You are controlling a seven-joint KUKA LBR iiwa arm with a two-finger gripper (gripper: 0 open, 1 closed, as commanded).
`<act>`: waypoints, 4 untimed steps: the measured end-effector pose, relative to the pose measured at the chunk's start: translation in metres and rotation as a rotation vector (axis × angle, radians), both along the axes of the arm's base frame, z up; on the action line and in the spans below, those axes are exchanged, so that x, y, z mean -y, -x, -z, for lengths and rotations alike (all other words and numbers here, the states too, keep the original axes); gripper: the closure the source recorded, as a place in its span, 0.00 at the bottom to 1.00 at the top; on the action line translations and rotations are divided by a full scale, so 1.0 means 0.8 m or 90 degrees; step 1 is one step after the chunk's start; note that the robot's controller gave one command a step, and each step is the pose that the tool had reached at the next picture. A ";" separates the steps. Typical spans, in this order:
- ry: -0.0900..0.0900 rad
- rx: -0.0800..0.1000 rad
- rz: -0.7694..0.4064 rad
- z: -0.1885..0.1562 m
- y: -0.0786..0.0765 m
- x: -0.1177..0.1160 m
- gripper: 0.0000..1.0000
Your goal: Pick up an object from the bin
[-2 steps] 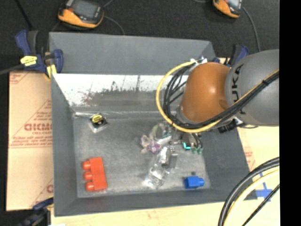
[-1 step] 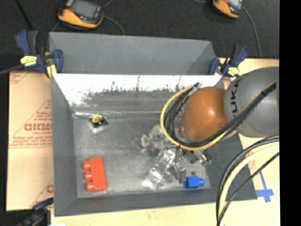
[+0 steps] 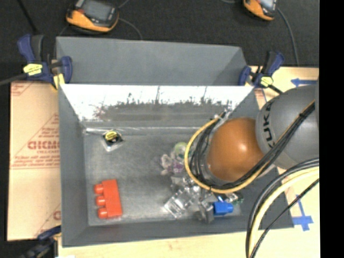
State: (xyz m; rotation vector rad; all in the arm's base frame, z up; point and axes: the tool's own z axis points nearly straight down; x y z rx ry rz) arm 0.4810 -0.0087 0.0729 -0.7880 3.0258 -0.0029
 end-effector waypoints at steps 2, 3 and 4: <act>0.001 0.000 -0.067 0.001 -0.005 -0.030 0.00; 0.001 0.002 -0.065 0.001 -0.006 -0.030 0.00; 0.001 0.002 -0.065 0.000 -0.006 -0.030 1.00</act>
Offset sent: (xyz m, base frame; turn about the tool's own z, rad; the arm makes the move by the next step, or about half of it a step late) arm -0.0005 0.0253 -0.0029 -0.1114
